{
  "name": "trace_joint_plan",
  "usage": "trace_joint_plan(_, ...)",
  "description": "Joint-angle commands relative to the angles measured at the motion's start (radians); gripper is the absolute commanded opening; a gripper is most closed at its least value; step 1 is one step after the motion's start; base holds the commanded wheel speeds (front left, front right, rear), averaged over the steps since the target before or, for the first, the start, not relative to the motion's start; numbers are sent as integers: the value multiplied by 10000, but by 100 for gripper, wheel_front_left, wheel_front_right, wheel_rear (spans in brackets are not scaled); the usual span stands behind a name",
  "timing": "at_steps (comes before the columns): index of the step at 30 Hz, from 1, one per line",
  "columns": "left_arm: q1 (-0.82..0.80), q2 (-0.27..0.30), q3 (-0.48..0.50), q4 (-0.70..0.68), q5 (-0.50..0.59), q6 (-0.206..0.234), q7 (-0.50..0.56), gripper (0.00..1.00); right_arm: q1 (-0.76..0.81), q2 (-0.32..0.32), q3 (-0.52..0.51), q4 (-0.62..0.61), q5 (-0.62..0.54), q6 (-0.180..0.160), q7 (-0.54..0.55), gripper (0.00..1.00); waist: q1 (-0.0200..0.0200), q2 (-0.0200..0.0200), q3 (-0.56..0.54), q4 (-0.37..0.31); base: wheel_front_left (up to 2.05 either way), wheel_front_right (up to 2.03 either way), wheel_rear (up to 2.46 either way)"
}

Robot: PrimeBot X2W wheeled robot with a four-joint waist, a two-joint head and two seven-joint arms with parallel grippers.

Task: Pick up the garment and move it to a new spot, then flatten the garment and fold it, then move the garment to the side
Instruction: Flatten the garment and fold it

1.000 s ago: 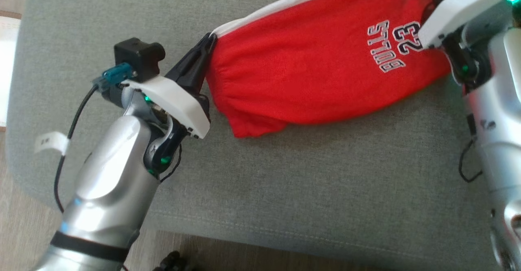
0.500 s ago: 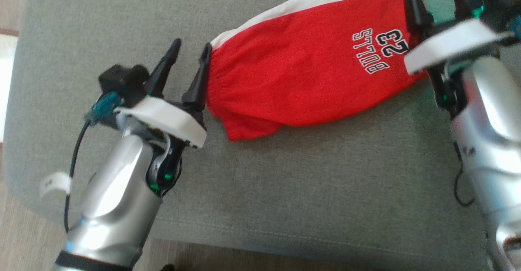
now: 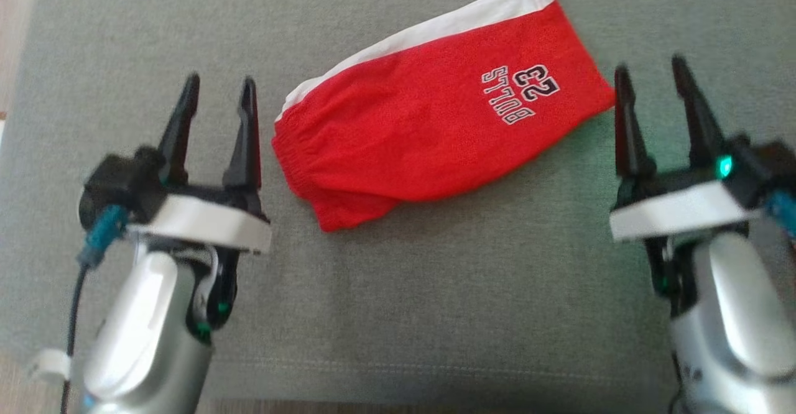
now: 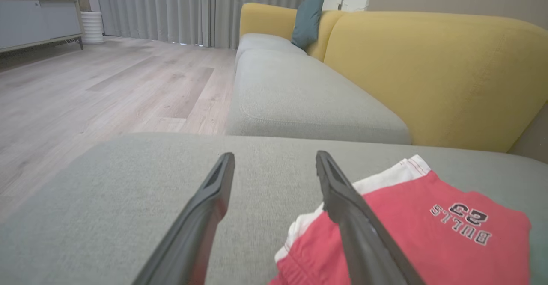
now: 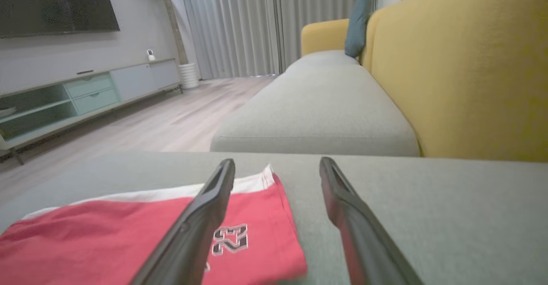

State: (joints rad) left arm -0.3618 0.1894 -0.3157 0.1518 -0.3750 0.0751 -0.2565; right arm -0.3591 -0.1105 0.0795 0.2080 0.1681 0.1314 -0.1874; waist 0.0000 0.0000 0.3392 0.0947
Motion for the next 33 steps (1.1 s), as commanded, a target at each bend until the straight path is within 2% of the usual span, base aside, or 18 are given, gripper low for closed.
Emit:
trace_joint_plan(1, 64, 341, 404, -310, 126, -36, -50, 100, 352, 193, 130, -625, -121, -7, 139, 100, 0, 0, -156, -147, 0, 0, 0)
trace_joint_plan(8, 799, 310, 443, -73, 291, -188, -51, 100, 2018, 507, -164, -1967, -174, -7, 592, 100, 0, 0, -453, -346, 0, 0, 0)
trace_joint_plan(15, 1005, 214, 497, 142, 204, -321, -52, 100, 2592, 582, -289, -2594, -3, -7, 786, 100, 0, 0, -593, -438, 0, 0, 0)
trace_joint_plan(33, 786, 100, 653, 23, 339, -481, -53, 100, 2496, 602, -374, -2464, 401, -7, 965, 100, 0, 0, -370, -419, 0, 0, 0)
